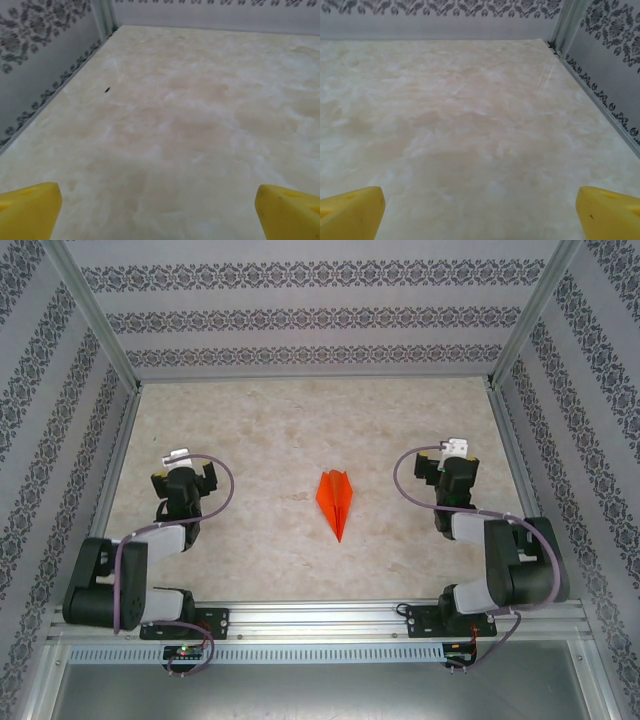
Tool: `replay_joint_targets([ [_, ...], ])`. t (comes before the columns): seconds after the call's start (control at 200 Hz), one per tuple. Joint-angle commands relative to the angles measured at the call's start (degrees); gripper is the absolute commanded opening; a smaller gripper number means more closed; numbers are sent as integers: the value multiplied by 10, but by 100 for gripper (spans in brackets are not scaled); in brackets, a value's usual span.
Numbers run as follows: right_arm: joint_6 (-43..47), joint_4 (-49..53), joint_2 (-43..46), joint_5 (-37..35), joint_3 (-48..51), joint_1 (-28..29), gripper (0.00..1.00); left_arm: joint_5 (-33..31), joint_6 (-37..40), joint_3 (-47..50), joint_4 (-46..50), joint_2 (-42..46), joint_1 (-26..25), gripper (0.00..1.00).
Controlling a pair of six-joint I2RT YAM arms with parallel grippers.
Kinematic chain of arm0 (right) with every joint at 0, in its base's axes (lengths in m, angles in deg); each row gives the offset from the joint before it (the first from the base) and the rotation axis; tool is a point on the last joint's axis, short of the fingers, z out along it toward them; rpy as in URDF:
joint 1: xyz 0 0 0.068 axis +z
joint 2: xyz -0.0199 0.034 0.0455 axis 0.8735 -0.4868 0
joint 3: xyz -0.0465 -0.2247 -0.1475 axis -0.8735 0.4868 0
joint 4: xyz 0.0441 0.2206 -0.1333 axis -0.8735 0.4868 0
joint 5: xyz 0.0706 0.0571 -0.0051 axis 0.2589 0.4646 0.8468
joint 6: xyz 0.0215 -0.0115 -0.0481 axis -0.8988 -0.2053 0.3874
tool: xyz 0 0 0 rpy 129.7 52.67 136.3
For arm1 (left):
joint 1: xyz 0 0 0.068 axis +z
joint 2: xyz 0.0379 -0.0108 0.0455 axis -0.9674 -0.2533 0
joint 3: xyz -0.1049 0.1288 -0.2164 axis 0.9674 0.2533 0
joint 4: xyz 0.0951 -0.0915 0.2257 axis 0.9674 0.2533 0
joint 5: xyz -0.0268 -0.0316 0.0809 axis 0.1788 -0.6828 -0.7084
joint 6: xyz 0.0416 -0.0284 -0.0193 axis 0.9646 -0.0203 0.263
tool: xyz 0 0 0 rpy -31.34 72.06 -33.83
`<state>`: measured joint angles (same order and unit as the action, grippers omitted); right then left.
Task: Fold a paper plane with a square sheet of paper (pick it up from the middle)
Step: Reset both arms
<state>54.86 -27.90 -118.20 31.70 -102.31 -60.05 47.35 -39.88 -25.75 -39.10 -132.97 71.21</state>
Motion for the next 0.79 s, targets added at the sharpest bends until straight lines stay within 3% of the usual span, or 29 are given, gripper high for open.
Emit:
replay_joint_targets([
  [0.0, -15, -119, -29, 86, 12, -18, 98, 87, 40, -9, -121, -51, 7, 100],
  [0.045, -11, -52, -8, 80, -3, -18, 98, 108, 48, -9, -149, -83, 7, 100],
  [0.105, -18, -130, -30, 63, 15, -17, 98, 123, 61, -8, -212, -130, 6, 100],
  [0.155, -18, -95, -19, 57, 9, -17, 98, 128, 56, -24, -134, -106, 6, 100],
  [0.2, -15, -65, -11, 61, -3, -15, 98, 125, 61, -14, -186, -123, 5, 100],
  [0.25, -15, -69, -11, 61, -3, -16, 98, 122, 59, -22, -143, -109, 4, 100],
  [0.325, -14, -74, -14, 63, -1, -15, 98, 116, 66, -22, -150, -112, -3, 100],
  [0.43, -14, -71, -13, 63, -1, -16, 98, 170, 88, -34, -131, -113, -3, 100],
  [0.789, -15, -71, -14, 63, -2, -15, 98, 187, 84, -37, -125, -116, 4, 100],
])
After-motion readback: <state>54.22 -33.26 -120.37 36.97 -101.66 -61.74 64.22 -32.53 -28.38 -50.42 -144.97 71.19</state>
